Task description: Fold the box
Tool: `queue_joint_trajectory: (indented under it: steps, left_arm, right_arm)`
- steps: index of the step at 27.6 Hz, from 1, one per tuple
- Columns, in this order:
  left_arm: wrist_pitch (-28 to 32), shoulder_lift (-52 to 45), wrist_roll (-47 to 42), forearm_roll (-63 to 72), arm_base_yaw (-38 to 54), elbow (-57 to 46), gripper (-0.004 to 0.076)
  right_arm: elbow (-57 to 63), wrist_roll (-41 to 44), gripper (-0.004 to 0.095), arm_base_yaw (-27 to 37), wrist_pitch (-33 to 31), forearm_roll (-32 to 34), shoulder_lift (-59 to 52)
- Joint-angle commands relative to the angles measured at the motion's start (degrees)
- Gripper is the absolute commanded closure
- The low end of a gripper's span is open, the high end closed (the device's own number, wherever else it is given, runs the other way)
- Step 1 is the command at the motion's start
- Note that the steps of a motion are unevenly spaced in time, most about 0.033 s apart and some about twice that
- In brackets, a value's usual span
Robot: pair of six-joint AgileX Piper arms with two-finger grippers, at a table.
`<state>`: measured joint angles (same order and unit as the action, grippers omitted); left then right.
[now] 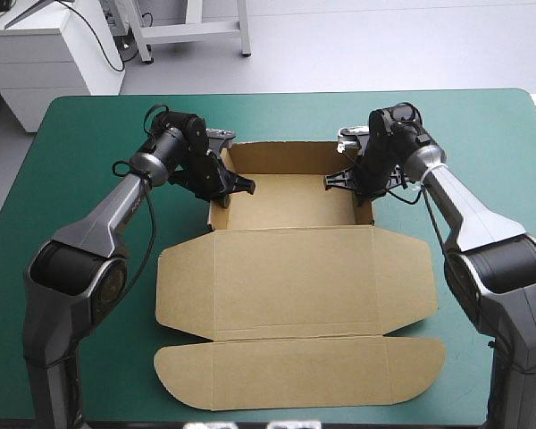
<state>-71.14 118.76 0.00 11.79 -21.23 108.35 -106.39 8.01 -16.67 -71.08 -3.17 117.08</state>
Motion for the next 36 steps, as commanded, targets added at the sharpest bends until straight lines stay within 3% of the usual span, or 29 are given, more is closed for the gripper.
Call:
queue_joint_trajectory:
  steps: [1,3,5,7,17,29,33,36]
  left_arm:
    - [-2.6,-3.9,3.4,10.0,0.2,1.7,0.0482]
    - [-2.6,-3.9,3.4,9.0,0.2,1.7,0.0345]
    - [-2.6,-3.9,3.2,8.9,0.2,1.7,0.022]
    - [-2.6,-3.9,3.2,9.2,0.2,1.7,0.0212]
    - [-2.6,-5.8,3.2,6.6,0.2,1.7,0.0212]
    - [-2.6,-16.0,3.2,0.7,0.2,1.7,0.0217]
    - [-2.5,-21.3,3.4,-1.1,0.2,1.7,0.0298]
    - [-2.5,-25.6,5.7,-1.2,0.2,1.7,0.0463]
  right_arm:
    - [-1.1,-2.5,0.0702,-1.0,-0.6,-2.9,-2.2]
    - [-1.1,-2.5,0.0533,-1.0,-0.6,-3.4,-2.4]
    - [-1.1,-2.5,0.0286,-1.0,-0.6,-3.5,-2.9]
    - [-1.1,-2.6,0.0141,-1.0,-0.6,-3.8,-3.5]
    - [-1.2,-2.3,0.0139,-1.0,-0.6,-3.0,-6.0]
    - [-1.5,-2.3,0.014,-1.0,-0.6,0.7,-14.6]
    - [-1.7,-2.3,0.014,-1.0,-0.6,0.7,-18.6]
    - [-1.7,-2.7,0.014,-1.0,-0.6,0.7,-21.4]
